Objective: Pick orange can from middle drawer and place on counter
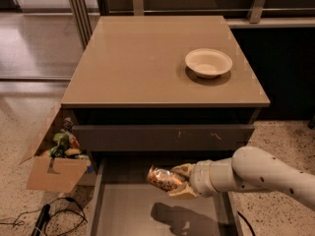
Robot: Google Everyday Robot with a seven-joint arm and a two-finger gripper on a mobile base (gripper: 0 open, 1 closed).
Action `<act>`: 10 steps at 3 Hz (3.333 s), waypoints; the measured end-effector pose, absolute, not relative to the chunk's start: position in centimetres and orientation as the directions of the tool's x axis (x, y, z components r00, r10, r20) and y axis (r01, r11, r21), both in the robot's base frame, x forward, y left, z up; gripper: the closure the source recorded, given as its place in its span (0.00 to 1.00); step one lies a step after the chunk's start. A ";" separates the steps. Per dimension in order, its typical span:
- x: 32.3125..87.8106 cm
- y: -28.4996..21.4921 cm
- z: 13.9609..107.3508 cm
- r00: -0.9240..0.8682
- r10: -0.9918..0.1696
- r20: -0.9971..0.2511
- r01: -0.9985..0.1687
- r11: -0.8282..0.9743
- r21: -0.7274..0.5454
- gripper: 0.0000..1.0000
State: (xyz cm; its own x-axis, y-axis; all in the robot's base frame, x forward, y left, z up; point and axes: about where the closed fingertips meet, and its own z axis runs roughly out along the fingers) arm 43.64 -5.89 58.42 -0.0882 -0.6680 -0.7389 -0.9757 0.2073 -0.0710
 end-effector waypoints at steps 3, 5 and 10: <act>44.3 -7.9 71.4 0.054 -0.745 -0.665 -0.951 0.165 -0.263 1.00; 45.8 -1.8 87.8 0.318 -0.809 -0.493 -0.853 -0.017 -0.522 1.00; 57.4 -0.1 96.1 0.448 -0.772 -0.452 -0.755 -0.055 -0.654 1.00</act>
Offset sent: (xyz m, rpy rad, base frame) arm 0.0029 -0.0244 0.0737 -0.0488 -0.0820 -0.0023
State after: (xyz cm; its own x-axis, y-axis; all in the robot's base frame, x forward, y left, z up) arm 57.39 -0.12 96.13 0.4477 -0.7717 -0.4517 -0.7545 -0.0550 -0.6540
